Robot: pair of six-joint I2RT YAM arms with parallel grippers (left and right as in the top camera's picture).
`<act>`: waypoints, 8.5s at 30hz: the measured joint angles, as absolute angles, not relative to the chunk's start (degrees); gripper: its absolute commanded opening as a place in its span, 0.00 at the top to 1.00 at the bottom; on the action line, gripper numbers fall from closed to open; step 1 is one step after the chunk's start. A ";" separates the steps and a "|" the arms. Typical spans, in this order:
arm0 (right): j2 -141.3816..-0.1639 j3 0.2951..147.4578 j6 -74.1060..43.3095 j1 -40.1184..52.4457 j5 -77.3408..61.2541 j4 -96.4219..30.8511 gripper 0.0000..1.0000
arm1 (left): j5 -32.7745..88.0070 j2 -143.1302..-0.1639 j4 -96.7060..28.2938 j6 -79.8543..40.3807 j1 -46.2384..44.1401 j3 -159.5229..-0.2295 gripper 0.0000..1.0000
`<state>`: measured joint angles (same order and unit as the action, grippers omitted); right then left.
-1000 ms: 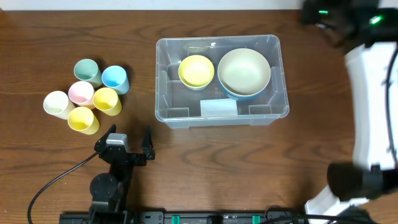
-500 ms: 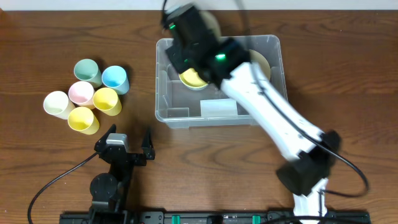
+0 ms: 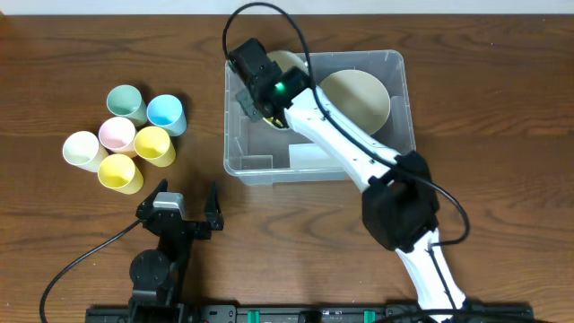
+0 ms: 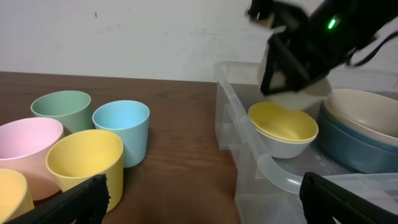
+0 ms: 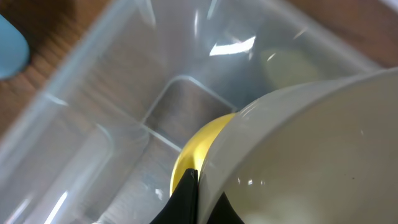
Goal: Pack container
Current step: 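Carry the white cup into the bin and stack it on the yellow cup, then move the left gripper to the blue cup and grasp it, then carry the blue cup into the bin's front and release it, then return the left gripper to the yellow cup and grasp it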
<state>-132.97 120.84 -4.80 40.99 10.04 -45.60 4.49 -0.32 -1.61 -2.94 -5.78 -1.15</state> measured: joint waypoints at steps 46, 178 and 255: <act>-97.54 136.92 -16.10 9.41 15.53 -79.09 0.01 | 4.51 -0.32 -1.61 -2.94 -5.78 -1.15 0.02; -101.41 135.72 -19.33 -14.61 15.25 -80.84 0.01 | 4.05 -81.73 -46.46 2.83 -7.03 -92.62 0.94; -101.41 135.72 -19.33 -14.61 15.25 -80.79 0.01 | -5.76 -92.62 -71.33 -10.39 -5.65 -101.62 0.33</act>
<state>-101.41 135.72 -19.33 -14.61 15.25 -80.79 -5.76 -92.62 -71.33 -10.39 -5.65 -101.62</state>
